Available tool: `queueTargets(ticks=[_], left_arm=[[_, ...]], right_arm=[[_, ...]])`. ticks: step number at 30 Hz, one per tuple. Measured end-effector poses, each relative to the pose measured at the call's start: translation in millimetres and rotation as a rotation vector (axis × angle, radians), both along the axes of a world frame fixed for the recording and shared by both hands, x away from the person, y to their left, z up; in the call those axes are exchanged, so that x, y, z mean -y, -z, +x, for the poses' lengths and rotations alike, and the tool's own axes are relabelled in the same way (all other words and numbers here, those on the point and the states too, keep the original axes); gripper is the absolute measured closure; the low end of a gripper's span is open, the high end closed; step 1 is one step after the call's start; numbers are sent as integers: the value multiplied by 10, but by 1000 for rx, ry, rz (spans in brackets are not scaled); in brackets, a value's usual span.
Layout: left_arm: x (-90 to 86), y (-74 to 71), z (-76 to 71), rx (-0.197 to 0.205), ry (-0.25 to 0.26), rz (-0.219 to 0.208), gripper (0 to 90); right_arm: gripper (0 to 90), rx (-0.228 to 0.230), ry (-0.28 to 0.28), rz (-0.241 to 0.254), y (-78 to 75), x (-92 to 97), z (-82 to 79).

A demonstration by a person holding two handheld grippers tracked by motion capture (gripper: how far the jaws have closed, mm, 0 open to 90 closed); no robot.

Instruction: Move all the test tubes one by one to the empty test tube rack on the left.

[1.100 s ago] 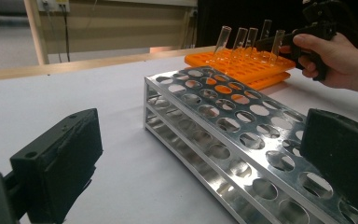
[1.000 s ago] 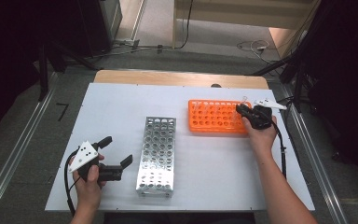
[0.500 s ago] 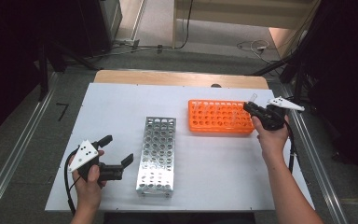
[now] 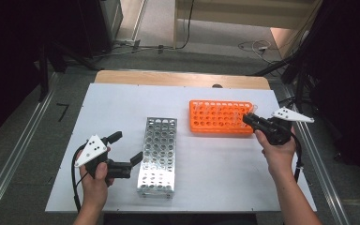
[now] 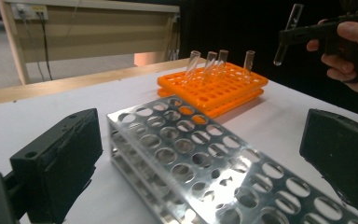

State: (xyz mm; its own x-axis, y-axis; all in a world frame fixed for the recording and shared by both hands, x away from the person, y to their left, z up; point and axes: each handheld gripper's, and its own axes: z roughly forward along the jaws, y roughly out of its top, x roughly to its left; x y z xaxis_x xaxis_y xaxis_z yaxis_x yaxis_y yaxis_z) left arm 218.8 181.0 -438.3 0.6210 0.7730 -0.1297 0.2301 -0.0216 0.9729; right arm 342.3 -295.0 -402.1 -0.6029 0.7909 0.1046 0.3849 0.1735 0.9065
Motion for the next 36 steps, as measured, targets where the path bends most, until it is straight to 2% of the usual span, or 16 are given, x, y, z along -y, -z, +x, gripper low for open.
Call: queueTargets(ticks=[3, 4, 9, 10, 11, 13, 14, 18, 20, 23, 24, 32, 36], left_arm=[[60, -43, 5, 2, 7, 2, 0], [121, -78, 15, 5, 23, -1, 0], [258, -160, 92, -12, 50, -18, 25], [258, -160, 92, -12, 50, -18, 33], [322, -194, 129, -10, 59, -17, 37], [355, -210, 150, -12, 61, -20, 59], [423, -242, 194, -25, 71, -23, 60], [504, -287, 262, -33, 85, -27, 107], [619, -328, 325, -47, 108, -6, 123], [699, -349, 356, -49, 123, 9, 143], [761, -357, 365, -55, 133, 0, 154], [865, -333, 349, -92, 141, 20, 209], [946, -308, 327, -101, 152, 36, 266]], right_arm=[[739, -1, -31, -3, -2, -63, -79], [739, -4, -69, -3, -4, -133, -157], [739, -16, -149, 3, 22, -286, -282], [739, -16, -149, 3, 22, -286, -282], [739, -17, -181, -22, 46, -362, -306], [739, -20, -208, -12, 68, -412, -319], [739, -23, -216, -12, 78, -442, -327], [740, -27, -250, -23, 123, -562, -364], [740, -28, -268, -35, 144, -622, -392], [740, -35, -296, -41, 172, -698, -428], [739, -38, -303, -41, 180, -720, -441], [739, -26, -372, -83, 225, -947, -552], [740, -32, -413, -82, 242, -1029, -587]])
